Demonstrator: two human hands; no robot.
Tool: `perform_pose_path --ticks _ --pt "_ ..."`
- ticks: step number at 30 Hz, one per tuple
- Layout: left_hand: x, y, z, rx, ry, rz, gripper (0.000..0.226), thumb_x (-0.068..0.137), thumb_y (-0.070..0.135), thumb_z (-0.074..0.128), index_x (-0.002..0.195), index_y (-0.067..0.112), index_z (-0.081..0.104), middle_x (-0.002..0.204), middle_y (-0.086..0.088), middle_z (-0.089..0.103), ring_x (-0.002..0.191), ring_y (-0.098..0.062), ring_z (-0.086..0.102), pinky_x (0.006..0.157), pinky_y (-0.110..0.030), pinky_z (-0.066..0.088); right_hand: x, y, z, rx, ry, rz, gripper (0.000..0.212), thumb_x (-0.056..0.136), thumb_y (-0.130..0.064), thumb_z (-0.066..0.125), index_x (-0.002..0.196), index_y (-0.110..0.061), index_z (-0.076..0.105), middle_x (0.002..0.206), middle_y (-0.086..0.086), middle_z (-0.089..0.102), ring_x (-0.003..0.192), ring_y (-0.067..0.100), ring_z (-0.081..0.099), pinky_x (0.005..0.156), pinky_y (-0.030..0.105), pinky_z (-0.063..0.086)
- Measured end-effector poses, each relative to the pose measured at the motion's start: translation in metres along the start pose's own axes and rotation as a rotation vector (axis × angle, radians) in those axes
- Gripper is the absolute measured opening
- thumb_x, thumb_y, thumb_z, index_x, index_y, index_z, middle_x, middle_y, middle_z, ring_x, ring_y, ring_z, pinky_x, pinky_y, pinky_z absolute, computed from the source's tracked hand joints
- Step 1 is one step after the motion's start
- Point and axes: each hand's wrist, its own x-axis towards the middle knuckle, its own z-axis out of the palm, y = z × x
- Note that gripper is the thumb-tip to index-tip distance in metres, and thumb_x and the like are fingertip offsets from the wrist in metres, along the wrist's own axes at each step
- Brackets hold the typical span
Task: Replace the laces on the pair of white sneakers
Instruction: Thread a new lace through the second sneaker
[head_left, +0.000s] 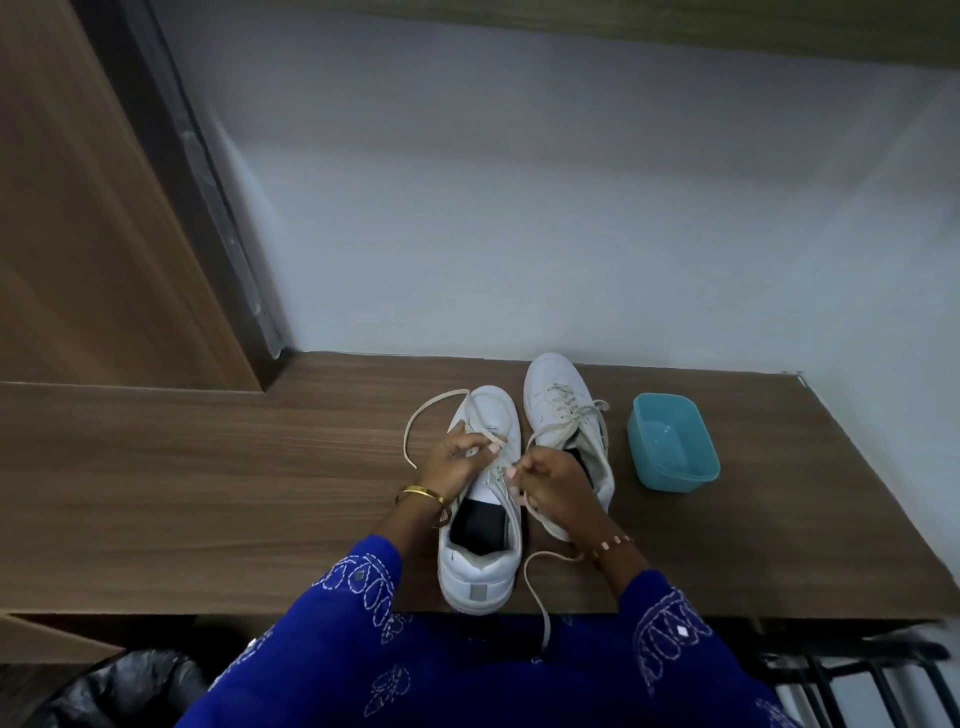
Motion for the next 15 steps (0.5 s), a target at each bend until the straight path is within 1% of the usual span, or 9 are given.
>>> perform_pose_path --ticks 1,2,3,5,7,8,11,13,15 --pt "-0.002 -0.001 0.001 -0.001 0.0 0.007 0.024 0.084 -0.003 0.06 0.106 0.007 0.063 0.099 -0.001 0.062 0.112 0.013 0.04 0.101 -0.021 0.031 0.0 -0.005 -0.003 0.13 -0.006 0.047 0.032 0.084 0.0 0.06 0.06 -0.015 0.048 0.067 0.01 0.055 0.068 0.021 0.052 0.076 0.045 0.049" --pt "-0.004 -0.004 0.001 -0.004 0.007 0.017 0.025 0.083 -0.003 0.062 0.104 0.01 0.064 0.102 -0.005 0.063 0.12 0.006 0.038 0.104 -0.023 0.029 0.001 -0.011 -0.007 0.245 -0.015 0.077 0.029 0.086 0.002 0.058 0.063 -0.012 0.049 0.07 0.01 0.057 0.072 0.023 0.054 0.076 0.044 0.052" --pt "-0.005 -0.008 0.002 0.002 0.019 0.026 0.027 0.082 -0.002 0.063 0.105 0.012 0.064 0.108 -0.008 0.063 0.128 -0.004 0.035 0.106 -0.025 0.026 0.002 -0.02 -0.01 0.323 -0.015 0.091 0.025 0.087 0.003 0.055 0.066 -0.009 0.05 0.072 0.01 0.059 0.074 0.022 0.057 0.073 0.036 0.055" --pt "-0.007 -0.014 0.003 0.033 0.056 0.03 0.037 0.081 0.0 0.065 0.117 0.009 0.059 0.122 -0.008 0.058 0.132 -0.015 0.034 0.106 -0.026 0.029 0.005 -0.037 -0.016 0.429 0.021 0.083 0.023 0.089 0.007 0.05 0.069 -0.005 0.052 0.074 0.011 0.062 0.069 0.018 0.06 0.063 0.023 0.055" --pt "-0.008 -0.016 0.007 0.074 0.066 0.02 0.048 0.084 0.002 0.063 0.129 0.005 0.048 0.133 -0.01 0.049 0.131 -0.02 0.038 0.111 -0.033 0.03 0.009 -0.05 -0.022 0.467 0.081 0.076 0.024 0.089 0.008 0.048 0.069 -0.003 0.053 0.069 0.013 0.061 0.061 0.018 0.059 0.054 0.019 0.054" --pt "-0.009 -0.016 0.008 0.093 0.062 0.026 0.048 0.086 0.003 0.061 0.131 0.004 0.045 0.137 -0.013 0.045 0.132 -0.022 0.038 0.112 -0.038 0.03 0.01 -0.054 -0.022 0.46 0.107 0.07 0.023 0.089 0.008 0.048 0.069 -0.003 0.053 0.067 0.013 0.06 0.057 0.017 0.058 0.052 0.019 0.053" --pt "-0.008 -0.018 0.014 0.168 0.063 0.054 0.044 0.091 0.005 0.054 0.133 0.003 0.042 0.14 -0.013 0.042 0.134 -0.025 0.035 0.113 -0.043 0.027 0.006 -0.074 -0.026 0.437 0.089 -0.052 0.022 0.089 0.004 0.049 0.068 -0.003 0.054 0.064 0.011 0.059 0.054 0.016 0.055 0.053 0.023 0.05" --pt "-0.007 -0.019 0.014 0.163 0.072 0.032 0.046 0.092 0.005 0.052 0.136 0.003 0.039 0.143 -0.011 0.039 0.136 -0.024 0.032 0.114 -0.041 0.026 0.0 -0.093 -0.032 0.559 0.04 -0.183 0.026 0.089 0.005 0.047 0.066 -0.004 0.054 0.057 0.007 0.059 0.051 0.015 0.054 0.054 0.024 0.047" --pt "-0.006 -0.018 0.013 0.16 0.061 0.039 0.048 0.092 0.003 0.051 0.137 0.003 0.037 0.144 -0.011 0.038 0.136 -0.023 0.033 0.114 -0.04 0.026 -0.004 -0.112 -0.041 0.671 0.022 -0.28 0.025 0.084 0.004 0.049 0.062 -0.006 0.054 0.05 0.003 0.057 0.047 0.014 0.052 0.05 0.023 0.046"
